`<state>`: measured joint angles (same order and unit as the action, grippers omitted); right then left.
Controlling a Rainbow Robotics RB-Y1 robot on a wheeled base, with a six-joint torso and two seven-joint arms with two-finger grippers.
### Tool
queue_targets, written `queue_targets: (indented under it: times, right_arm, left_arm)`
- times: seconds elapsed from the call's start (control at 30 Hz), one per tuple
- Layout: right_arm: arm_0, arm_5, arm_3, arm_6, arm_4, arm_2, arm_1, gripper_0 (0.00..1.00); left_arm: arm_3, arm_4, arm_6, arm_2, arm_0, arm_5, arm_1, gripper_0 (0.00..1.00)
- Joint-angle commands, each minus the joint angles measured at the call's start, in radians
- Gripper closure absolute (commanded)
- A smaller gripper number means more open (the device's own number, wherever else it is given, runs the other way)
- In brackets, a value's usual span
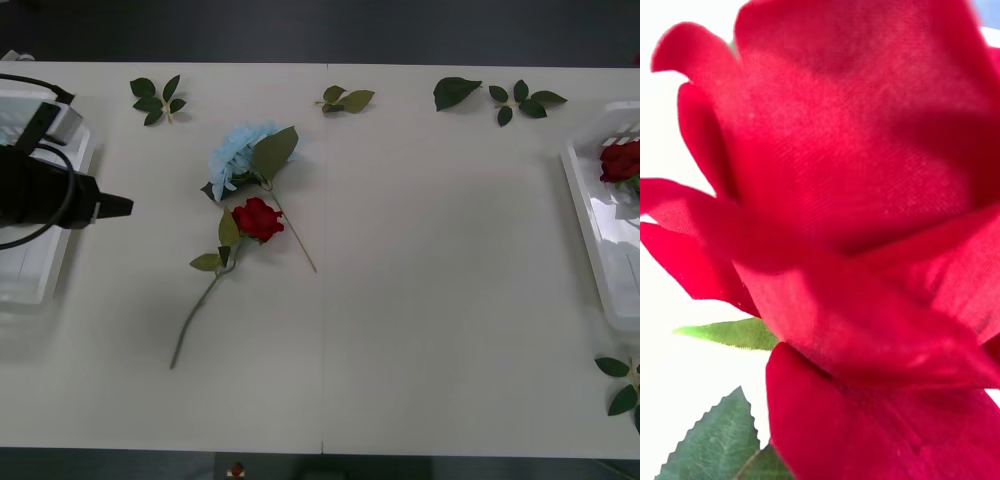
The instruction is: Put the red flowers into the right box and the blue flowers into the left box
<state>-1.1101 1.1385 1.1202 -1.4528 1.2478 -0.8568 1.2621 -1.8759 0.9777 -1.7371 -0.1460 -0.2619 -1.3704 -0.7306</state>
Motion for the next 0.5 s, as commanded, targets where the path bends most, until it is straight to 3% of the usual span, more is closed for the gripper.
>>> queue_targets:
  times: [0.03, 0.27, 0.5]
  right_arm:
    - [0.012, -0.008, -0.069, -0.066, -0.068, 0.009, 0.028, 1.0]
    - [0.098, -0.115, -0.177, -0.083, -0.194, 0.009, -0.006, 1.0]
    - [0.161, -0.267, -0.283, -0.078, -0.34, 0.009, -0.084, 1.0]
  left_arm:
    - [-0.022, -0.128, 0.019, 0.059, -0.017, 0.062, 0.125, 0.0]
    - [-0.012, -0.418, 0.039, 0.233, -0.025, 0.134, 0.257, 0.0]
    - [0.026, -0.539, 0.041, 0.287, -0.026, 0.139, 0.33, 0.0]
